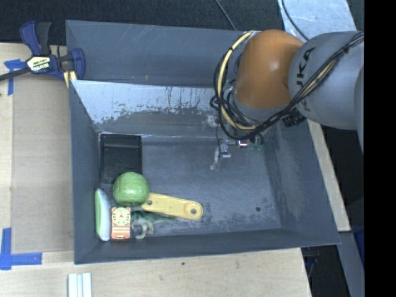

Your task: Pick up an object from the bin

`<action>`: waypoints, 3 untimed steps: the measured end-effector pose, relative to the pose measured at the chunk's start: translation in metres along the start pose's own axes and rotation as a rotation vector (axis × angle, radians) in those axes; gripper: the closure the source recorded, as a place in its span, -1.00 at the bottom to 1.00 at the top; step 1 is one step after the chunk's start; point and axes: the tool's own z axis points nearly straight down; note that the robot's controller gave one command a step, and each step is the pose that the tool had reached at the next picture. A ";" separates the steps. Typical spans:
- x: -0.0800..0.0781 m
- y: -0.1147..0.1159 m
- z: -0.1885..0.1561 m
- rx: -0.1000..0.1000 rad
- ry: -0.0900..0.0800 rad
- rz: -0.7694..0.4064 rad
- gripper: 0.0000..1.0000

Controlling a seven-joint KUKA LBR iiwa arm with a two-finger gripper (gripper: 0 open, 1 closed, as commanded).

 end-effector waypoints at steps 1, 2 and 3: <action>-0.001 0.000 -0.005 0.000 -0.008 0.000 -1.00; 0.037 0.079 0.069 -0.002 -0.004 -0.175 -1.00; 0.034 0.072 0.007 0.000 -0.012 -0.040 -1.00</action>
Offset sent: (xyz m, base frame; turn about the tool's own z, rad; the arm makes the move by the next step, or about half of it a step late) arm -0.0376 0.0773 -0.0689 -0.1739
